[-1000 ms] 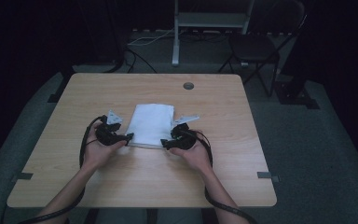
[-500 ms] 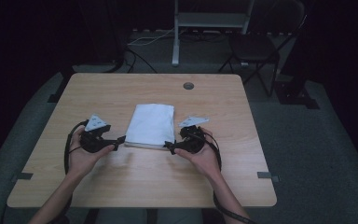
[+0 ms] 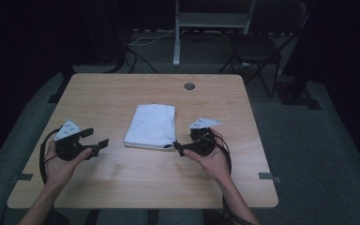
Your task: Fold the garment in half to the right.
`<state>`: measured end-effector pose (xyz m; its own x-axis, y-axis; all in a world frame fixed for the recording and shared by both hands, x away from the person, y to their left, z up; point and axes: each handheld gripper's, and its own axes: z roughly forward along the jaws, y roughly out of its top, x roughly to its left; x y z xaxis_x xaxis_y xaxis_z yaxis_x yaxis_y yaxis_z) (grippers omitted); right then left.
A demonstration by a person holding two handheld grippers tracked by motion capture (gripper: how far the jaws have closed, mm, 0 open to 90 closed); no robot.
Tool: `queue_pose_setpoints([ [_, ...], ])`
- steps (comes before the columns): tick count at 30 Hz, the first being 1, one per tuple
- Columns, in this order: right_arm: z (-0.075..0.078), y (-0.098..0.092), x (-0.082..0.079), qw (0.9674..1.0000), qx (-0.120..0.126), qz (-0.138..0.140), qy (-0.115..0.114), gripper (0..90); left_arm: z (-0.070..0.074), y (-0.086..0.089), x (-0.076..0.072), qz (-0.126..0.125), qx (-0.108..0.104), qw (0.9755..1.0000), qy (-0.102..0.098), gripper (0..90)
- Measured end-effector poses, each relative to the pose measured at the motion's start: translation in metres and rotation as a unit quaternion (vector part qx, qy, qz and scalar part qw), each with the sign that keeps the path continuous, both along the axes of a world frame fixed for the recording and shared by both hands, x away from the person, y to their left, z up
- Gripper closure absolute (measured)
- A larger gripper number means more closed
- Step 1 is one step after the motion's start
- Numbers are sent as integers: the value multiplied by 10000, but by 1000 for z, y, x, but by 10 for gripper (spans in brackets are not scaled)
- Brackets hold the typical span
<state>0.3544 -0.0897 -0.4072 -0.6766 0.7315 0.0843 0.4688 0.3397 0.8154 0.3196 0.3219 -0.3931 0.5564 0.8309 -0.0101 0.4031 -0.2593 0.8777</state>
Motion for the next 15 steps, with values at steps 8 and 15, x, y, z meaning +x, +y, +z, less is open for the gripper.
queue_pose_setpoints([
  [8, 2, -10, -7, 10000, 42, -61, -35, 131, 2, 9, -12, 58, 8, 10000, -79, 209],
  [15, 5, -24, -15, 9998, 65, -158, -102, 131, 1, 17, -19, 97, -32, 9999, -110, 209],
])
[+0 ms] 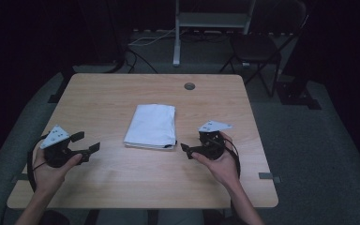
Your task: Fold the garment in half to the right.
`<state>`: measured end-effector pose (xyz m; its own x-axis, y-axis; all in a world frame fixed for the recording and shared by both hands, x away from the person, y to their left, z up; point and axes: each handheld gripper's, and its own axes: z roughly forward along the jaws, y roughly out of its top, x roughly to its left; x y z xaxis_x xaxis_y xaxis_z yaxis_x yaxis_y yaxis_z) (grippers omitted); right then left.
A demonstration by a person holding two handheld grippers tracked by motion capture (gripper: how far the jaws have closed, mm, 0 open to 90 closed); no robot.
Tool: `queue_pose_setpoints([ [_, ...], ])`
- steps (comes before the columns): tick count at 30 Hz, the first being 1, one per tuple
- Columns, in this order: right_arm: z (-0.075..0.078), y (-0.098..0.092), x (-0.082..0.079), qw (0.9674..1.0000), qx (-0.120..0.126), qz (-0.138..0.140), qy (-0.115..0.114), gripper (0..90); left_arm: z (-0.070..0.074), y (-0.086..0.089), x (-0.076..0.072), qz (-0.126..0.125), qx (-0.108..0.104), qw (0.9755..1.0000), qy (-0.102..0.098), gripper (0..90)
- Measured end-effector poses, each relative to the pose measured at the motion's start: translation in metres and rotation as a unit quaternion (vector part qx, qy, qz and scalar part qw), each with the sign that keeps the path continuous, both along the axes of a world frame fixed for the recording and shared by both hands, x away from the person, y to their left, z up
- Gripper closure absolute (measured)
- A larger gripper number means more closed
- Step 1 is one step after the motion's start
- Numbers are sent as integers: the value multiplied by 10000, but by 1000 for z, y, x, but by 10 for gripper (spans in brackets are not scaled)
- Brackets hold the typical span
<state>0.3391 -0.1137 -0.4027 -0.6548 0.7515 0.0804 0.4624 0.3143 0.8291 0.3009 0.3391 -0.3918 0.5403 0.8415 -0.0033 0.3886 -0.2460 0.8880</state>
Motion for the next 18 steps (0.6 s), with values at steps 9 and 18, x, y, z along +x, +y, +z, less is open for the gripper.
queue_pose_setpoints([
  [9, 0, -15, -10, 9999, 49, -110, -3, 131, -4, 13, -10, 75, 3, 10000, 16, 209],
  [18, 0, -29, -19, 9997, 78, -235, -12, 131, -8, 26, -18, 148, -41, 9999, 17, 209],
])
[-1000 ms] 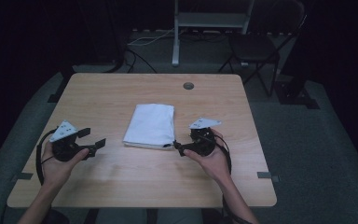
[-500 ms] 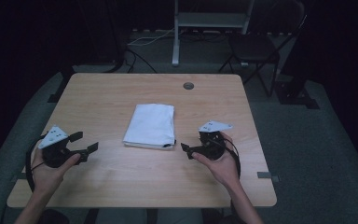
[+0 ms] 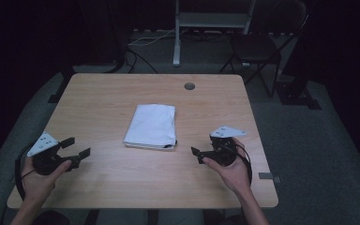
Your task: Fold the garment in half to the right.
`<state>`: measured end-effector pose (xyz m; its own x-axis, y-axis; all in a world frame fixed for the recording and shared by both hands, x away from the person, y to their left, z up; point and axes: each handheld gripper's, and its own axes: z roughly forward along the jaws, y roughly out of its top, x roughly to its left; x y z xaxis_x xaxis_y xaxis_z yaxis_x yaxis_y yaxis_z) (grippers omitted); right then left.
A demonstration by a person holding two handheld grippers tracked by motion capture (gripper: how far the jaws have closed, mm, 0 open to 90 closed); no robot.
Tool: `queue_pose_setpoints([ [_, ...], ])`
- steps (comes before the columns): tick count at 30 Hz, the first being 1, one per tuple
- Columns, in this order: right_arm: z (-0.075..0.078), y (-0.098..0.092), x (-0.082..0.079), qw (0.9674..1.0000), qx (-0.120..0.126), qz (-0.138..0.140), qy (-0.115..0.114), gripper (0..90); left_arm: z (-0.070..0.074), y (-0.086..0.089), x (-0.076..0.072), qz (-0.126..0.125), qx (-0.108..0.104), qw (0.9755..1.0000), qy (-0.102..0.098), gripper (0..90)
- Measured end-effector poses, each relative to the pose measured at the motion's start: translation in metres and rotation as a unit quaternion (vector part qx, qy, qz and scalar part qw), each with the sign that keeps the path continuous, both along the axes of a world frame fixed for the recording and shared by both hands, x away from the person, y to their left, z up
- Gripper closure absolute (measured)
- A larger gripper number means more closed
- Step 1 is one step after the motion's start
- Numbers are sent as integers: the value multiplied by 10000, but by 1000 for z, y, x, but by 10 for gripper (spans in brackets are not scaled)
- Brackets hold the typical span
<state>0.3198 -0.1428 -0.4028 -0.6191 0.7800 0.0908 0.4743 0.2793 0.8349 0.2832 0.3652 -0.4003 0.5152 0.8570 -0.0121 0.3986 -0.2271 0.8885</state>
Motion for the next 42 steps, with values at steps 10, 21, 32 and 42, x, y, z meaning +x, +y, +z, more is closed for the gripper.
queue_pose_setpoints([
  [10, -5, -12, -10, 9999, 37, -106, 43, 131, -6, 12, -5, 94, -32, 9999, 30, 209],
  [21, -9, -28, -17, 9996, 65, -267, 56, 131, -16, 23, -5, 247, -51, 9996, 110, 209],
  [32, -18, -38, -21, 9989, 111, -427, 128, 131, -24, 27, -1, 326, -26, 9993, 159, 209],
  [42, -28, -47, -25, 9975, 210, -658, 148, 131, -28, 28, 0, 362, -14, 9992, 169, 209],
])
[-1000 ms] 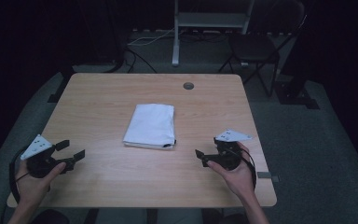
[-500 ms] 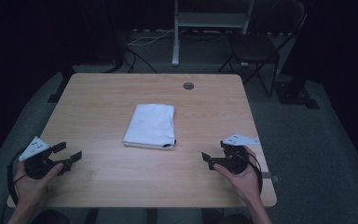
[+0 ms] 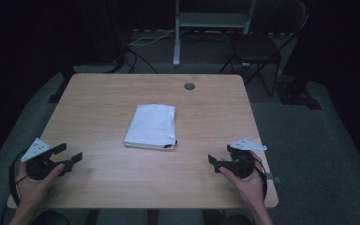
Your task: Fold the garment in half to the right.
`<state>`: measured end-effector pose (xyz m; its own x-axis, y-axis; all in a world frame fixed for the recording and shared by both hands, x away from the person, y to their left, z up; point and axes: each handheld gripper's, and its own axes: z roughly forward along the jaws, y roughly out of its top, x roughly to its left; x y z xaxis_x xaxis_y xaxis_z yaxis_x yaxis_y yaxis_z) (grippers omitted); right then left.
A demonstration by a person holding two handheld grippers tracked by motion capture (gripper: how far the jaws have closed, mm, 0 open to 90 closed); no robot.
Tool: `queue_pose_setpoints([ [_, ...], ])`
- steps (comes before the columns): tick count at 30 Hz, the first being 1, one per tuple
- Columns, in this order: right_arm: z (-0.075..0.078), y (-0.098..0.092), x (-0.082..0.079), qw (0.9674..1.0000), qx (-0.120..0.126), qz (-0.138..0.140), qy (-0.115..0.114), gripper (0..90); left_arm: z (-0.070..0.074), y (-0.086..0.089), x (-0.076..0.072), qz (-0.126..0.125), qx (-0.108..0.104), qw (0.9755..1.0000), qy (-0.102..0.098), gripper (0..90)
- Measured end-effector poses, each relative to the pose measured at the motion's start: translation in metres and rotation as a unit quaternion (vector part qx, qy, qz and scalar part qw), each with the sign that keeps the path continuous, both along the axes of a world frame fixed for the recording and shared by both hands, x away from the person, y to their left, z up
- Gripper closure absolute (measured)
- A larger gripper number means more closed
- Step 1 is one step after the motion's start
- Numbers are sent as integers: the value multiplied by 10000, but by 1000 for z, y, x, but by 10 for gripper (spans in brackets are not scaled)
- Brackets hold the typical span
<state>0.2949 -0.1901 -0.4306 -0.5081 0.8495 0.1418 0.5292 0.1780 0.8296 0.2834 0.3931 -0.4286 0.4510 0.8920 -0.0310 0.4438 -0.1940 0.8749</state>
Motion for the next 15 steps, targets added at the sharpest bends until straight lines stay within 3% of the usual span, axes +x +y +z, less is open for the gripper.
queue_pose_setpoints([
  [15, -7, -5, 0, 9998, 17, -177, -32, 131, -7, -1, 2, 36, 46, 10000, 34, 209],
])
